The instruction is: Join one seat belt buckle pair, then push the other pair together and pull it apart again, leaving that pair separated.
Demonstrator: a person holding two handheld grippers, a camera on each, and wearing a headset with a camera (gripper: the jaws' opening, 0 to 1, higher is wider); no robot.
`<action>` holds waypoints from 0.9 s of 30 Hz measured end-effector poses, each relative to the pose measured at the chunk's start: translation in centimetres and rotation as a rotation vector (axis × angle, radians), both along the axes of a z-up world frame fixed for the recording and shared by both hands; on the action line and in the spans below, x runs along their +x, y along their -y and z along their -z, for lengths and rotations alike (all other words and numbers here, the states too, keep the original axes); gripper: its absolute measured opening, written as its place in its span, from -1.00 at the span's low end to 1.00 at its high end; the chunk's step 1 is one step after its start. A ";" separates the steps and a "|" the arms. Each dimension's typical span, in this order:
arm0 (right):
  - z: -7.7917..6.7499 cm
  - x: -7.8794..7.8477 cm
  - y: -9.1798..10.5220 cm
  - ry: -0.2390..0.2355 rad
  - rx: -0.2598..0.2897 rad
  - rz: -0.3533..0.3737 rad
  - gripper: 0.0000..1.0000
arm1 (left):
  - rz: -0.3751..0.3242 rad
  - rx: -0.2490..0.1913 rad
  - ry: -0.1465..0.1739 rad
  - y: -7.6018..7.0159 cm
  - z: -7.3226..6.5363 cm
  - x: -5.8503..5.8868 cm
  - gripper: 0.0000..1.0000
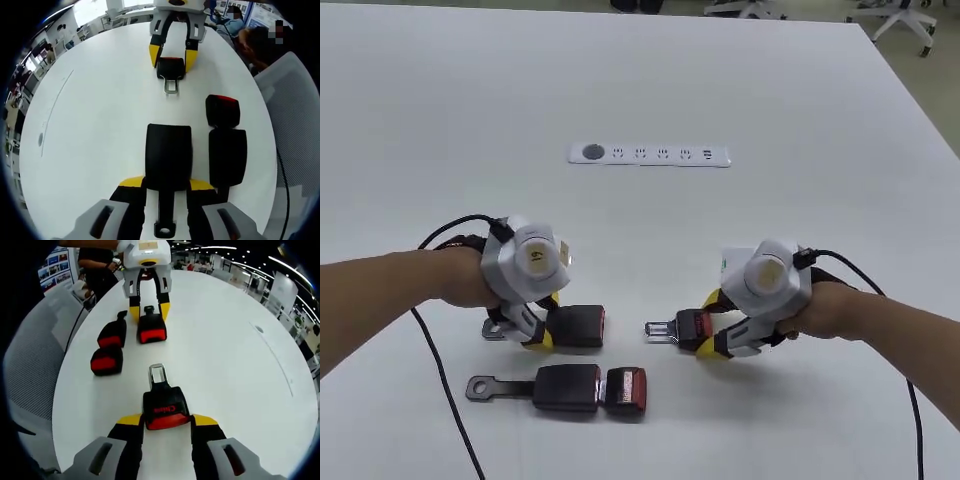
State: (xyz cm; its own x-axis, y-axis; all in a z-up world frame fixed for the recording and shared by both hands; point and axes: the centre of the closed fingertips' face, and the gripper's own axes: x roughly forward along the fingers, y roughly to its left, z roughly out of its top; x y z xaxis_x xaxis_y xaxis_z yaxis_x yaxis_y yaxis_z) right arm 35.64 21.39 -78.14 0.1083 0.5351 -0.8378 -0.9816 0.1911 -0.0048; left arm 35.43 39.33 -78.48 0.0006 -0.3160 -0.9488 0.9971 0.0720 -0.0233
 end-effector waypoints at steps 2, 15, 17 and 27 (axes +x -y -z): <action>0.0 0.0 0.0 0.004 -0.005 -0.002 -0.19 | 0.002 0.006 0.001 0.0 0.0 0.1 -0.35; -0.2 -1.1 1.2 0.034 -0.031 -0.016 0.09 | -0.001 0.032 0.026 -1.2 -0.2 0.2 -0.15; -0.3 -1.3 1.3 0.036 -0.026 -0.012 0.13 | -0.022 0.023 0.024 -1.5 -0.4 0.1 -0.14; -1.4 -2.2 2.0 0.054 0.004 0.016 0.26 | -0.101 -0.016 0.002 -3.2 -1.0 -1.6 -0.02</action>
State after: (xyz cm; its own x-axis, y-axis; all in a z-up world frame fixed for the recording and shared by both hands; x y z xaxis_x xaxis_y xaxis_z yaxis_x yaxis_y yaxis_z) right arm 33.41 19.40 -76.75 0.1623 0.5364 -0.8282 -0.9766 0.2072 -0.0572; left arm 33.86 42.58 -77.48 0.0351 -0.3296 -0.9435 0.9849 0.1713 -0.0232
